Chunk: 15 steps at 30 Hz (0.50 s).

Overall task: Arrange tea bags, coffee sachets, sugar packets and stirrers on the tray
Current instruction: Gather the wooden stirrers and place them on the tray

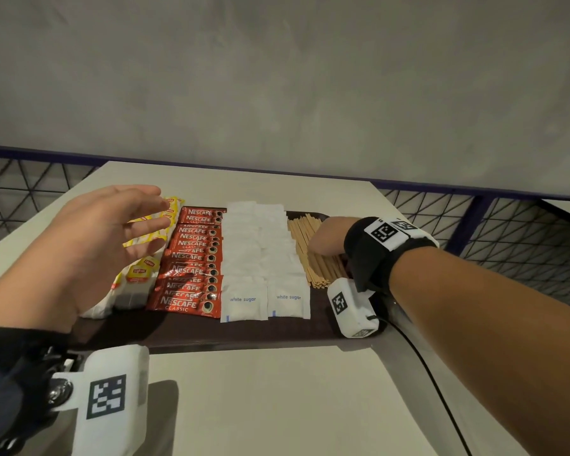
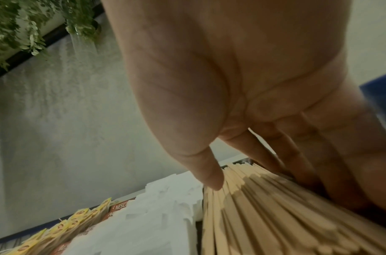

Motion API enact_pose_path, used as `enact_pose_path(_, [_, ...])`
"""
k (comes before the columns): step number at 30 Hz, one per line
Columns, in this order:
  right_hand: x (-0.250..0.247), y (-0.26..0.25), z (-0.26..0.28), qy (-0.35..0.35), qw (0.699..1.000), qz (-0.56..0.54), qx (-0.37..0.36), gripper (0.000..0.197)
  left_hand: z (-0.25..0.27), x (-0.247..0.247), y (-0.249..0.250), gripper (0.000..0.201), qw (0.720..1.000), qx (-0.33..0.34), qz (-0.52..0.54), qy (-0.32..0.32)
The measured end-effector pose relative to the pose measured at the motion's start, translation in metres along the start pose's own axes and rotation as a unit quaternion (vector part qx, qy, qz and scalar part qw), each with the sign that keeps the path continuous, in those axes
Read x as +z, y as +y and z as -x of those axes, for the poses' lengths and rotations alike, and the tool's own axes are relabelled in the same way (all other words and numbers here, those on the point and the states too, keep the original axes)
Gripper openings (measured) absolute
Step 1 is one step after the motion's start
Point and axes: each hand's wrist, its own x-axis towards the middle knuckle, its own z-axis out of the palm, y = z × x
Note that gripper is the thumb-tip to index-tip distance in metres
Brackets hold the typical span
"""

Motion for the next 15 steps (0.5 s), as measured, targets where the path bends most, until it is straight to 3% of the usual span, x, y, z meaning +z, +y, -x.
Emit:
enact_pose_path(1, [-0.001,-0.002,0.0,0.0,1.0,0.025,-0.001,0.012,0.0,0.0,0.0,0.028,1.0,0.0,0.001,0.001])
enact_pose_path(5, [-0.005,-0.005,0.005,0.014,0.988,0.155,-0.009,0.019,0.001,0.0,0.001,0.027,1.0,0.003,-0.001,0.001])
enact_pose_path(9, [-0.001,0.007,0.008,-0.052,0.964,0.256,-0.042,0.032,0.003,0.0,0.003,0.027,1.0,0.007,0.003,-0.001])
enact_pose_path(15, [-0.006,0.02,0.007,-0.022,0.989,0.134,-0.062,0.031,0.001,0.0,0.003,0.028,1.0,0.008,0.004,-0.004])
